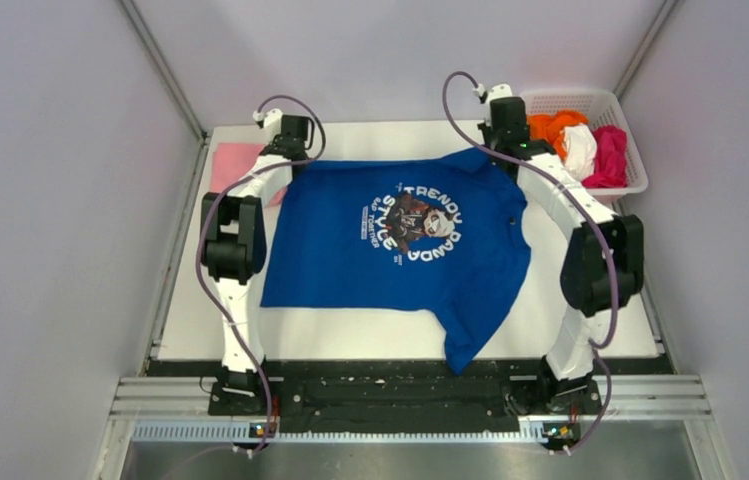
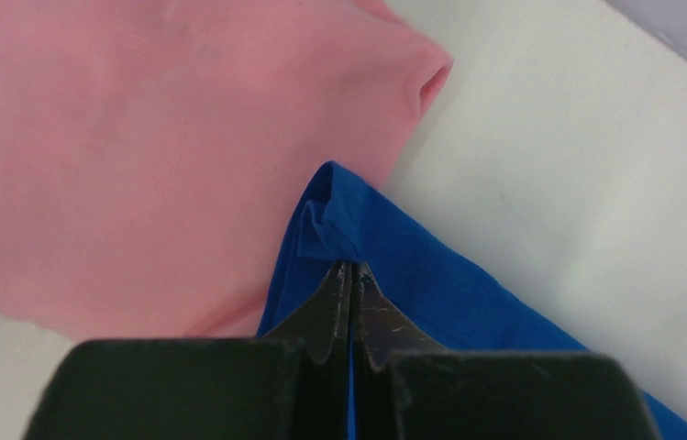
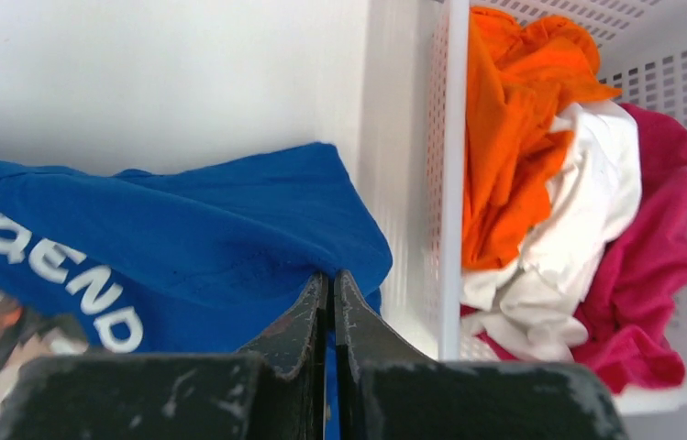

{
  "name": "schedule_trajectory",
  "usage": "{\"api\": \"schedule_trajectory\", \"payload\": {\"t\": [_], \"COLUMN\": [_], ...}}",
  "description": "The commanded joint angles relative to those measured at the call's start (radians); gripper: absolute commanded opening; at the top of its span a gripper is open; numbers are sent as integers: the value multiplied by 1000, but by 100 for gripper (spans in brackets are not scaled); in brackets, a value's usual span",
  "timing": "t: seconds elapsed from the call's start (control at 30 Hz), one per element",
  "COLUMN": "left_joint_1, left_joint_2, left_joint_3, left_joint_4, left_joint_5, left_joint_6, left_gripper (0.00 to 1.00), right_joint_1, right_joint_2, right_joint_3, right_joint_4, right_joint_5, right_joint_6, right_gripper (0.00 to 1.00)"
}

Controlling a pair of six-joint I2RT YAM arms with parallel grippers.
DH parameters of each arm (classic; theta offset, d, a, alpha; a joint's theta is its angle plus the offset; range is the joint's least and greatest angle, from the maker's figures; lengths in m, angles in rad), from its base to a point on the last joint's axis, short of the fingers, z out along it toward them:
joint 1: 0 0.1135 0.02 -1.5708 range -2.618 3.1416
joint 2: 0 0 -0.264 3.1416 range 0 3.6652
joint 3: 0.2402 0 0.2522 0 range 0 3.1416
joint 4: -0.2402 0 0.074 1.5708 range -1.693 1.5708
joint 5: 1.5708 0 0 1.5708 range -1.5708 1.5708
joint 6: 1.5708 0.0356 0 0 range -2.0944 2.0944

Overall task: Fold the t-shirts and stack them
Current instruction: Fold the flattened tshirt in 1/3 of the way

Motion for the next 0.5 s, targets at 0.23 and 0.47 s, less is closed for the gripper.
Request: {"api": "schedule_trajectory", "payload": {"t": [0.23, 0.47], "left_joint_1": [1, 1], "left_joint_2": [-326, -386], "left_joint_3": [-313, -396], "left_joint_4": [70, -90], "left_joint_5": [50, 60], "left_joint_6": [-89, -155], "left_gripper": [0, 0], "right_joint_1": [109, 201], "right_joint_2": [-259, -278], "right_joint_3": [-220, -341], "right_joint_4": [-276, -410], "right_joint_5": [12, 52], "right_joint_6": [107, 340], "right_gripper": [0, 2]}}
